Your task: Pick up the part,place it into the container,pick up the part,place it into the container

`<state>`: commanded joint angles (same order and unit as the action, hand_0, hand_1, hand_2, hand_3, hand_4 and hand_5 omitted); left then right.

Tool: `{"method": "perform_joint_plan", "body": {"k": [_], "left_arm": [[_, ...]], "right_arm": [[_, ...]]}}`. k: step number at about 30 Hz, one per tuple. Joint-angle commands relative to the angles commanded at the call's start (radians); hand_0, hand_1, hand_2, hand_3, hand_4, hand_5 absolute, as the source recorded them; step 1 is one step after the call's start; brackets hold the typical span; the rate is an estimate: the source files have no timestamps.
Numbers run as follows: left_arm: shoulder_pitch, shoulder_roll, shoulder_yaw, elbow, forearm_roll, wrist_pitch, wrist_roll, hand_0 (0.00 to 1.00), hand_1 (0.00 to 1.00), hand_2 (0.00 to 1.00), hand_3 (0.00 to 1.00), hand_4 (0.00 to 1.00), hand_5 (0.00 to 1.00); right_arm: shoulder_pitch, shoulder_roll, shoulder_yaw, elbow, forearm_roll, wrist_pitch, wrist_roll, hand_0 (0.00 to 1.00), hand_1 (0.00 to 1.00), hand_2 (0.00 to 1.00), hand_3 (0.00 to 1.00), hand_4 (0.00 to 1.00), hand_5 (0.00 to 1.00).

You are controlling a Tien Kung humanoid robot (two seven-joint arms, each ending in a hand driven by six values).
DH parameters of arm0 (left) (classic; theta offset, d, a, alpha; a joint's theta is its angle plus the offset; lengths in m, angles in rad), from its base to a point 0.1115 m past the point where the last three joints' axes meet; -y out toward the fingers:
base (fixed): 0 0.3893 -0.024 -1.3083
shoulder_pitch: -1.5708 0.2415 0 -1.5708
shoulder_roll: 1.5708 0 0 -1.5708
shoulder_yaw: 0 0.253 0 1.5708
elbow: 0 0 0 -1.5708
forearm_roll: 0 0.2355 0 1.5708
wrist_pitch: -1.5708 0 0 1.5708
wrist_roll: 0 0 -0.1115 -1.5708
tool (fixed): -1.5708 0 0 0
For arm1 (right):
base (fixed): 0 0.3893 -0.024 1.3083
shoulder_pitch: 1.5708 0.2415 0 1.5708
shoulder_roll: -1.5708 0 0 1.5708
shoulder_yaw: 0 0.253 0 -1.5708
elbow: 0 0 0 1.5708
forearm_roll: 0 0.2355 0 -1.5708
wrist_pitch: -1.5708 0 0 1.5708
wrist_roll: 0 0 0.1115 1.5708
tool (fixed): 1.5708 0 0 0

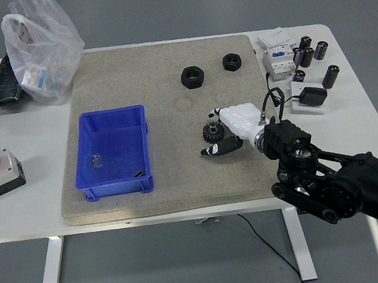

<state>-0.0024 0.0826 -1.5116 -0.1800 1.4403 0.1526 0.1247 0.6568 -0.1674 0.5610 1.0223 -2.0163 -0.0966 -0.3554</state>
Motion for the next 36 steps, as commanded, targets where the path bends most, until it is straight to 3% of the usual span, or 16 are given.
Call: {"method": "perform_joint_plan", "body": {"k": [1, 2, 7, 8, 13, 14, 22, 27, 31, 32, 36], "left_arm": [[0.0, 0.0, 0.0, 0.0, 0.0, 0.0, 0.0, 0.677, 0.624, 0.594, 0.637, 0.629, 0.233], [0.0, 0.0, 0.001, 0.0, -0.001, 0.0, 0.0, 0.677, 0.624, 0.593, 0.628, 0.629, 0.233], [-0.001, -0.001, 0.005, 0.0, -0.004, -0.001, -0.001, 0.677, 0.624, 0.593, 0.628, 0.629, 0.233], [-0.001, -0.001, 0.005, 0.0, -0.004, -0.001, -0.001, 0.677, 0.624, 0.594, 0.629, 0.629, 0.232], [-0.001, -0.001, 0.006, 0.0, -0.005, -0.001, -0.001, 0.677, 0.624, 0.594, 0.629, 0.629, 0.232], [-0.001, -0.001, 0.006, 0.0, -0.006, -0.001, -0.001, 0.677, 0.624, 0.593, 0.628, 0.628, 0.233], [0.0, 0.0, 0.0, 0.0, -0.002, 0.0, 0.003, 0.677, 0.624, 0.594, 0.628, 0.628, 0.233], [-0.003, 0.001, 0.001, 0.0, -0.001, 0.0, 0.004, 0.677, 0.625, 0.593, 0.625, 0.628, 0.234], [-0.004, 0.0, 0.003, 0.0, -0.003, 0.0, 0.005, 0.677, 0.625, 0.593, 0.625, 0.628, 0.234], [-0.004, 0.0, 0.003, 0.0, -0.003, 0.0, 0.005, 0.677, 0.625, 0.593, 0.625, 0.628, 0.235], [-0.002, 0.002, 0.002, 0.0, -0.003, 0.0, 0.007, 0.677, 0.625, 0.593, 0.625, 0.628, 0.235]], "right_arm": [[0.0, 0.001, -0.001, -0.001, -0.002, -0.001, -0.001, 0.27, 0.544, 0.585, 0.675, 0.486, 0.221], [0.0, 0.001, -0.003, -0.002, -0.005, 0.0, -0.003, 0.242, 0.492, 0.475, 0.582, 0.117, 0.05], [-0.002, 0.005, -0.016, -0.009, -0.026, 0.004, -0.008, 0.242, 0.492, 0.475, 0.582, 0.117, 0.05], [-0.003, 0.005, -0.017, -0.009, -0.027, 0.001, -0.007, 0.227, 0.476, 0.41, 0.479, 0.112, 0.002], [-0.002, 0.006, -0.023, -0.006, -0.017, -0.045, 0.018, 0.227, 0.476, 0.41, 0.479, 0.112, 0.002], [-0.002, 0.006, -0.024, -0.004, -0.014, -0.054, 0.023, 0.214, 0.457, 0.345, 0.364, 0.078, 0.002], [0.058, 0.002, -0.059, 0.091, -0.018, -0.129, 0.052, 0.219, 0.453, 0.341, 0.349, 0.066, 0.002], [0.116, 0.045, -0.139, 0.159, -0.054, -0.136, 0.04, 0.222, 0.451, 0.335, 0.347, 0.068, 0.002], [0.15, 0.088, -0.212, 0.176, -0.062, -0.15, 0.038, 0.222, 0.451, 0.335, 0.347, 0.068, 0.002], [0.157, 0.096, -0.231, 0.176, -0.068, -0.151, 0.036, 0.237, 0.481, 0.478, 0.354, 0.122, 0.002], [0.172, 0.118, -0.281, 0.175, -0.081, -0.162, 0.033, 0.237, 0.481, 0.478, 0.354, 0.122, 0.002]]}}
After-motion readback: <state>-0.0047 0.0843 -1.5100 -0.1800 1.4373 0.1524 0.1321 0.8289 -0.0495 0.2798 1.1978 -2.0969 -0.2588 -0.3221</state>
